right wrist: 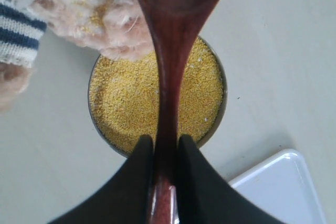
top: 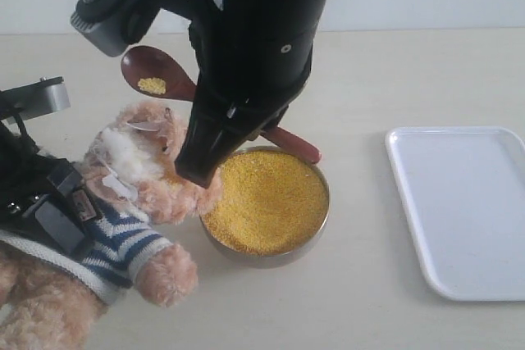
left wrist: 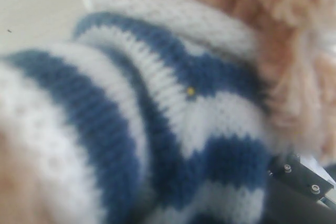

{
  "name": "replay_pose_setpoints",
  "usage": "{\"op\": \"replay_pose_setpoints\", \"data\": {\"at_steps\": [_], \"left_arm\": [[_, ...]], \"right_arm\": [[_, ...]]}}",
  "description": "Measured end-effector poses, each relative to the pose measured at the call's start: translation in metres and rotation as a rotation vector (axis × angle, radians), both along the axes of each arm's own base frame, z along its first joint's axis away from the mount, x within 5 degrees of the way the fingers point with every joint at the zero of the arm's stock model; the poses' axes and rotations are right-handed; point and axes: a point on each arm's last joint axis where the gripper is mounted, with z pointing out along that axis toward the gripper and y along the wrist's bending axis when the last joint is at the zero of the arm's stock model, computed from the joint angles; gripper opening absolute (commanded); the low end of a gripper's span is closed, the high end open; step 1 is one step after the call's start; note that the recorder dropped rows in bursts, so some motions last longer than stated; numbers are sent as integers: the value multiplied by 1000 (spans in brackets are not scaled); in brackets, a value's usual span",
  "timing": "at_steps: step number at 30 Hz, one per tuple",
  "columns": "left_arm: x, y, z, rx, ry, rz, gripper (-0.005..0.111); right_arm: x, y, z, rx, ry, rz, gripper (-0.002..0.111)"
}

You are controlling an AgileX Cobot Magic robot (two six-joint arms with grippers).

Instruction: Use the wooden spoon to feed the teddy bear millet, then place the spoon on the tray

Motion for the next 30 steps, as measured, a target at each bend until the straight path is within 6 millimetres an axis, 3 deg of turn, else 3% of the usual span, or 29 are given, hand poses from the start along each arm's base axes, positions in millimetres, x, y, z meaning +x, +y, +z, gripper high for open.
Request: {"op": "replay_pose_setpoints", "data": {"at_steps": [7,27,30], "left_arm": [[0,0,0,0,0,0,4],[0,0,0,0,0,0,4],[0,0,0,0,0,0,4]], "right_arm": [[-3,-2,-17,-31,35,3,0],[0,4,-15,17,-5,66,0],[2,7,-22,3,2,73,0]]}}
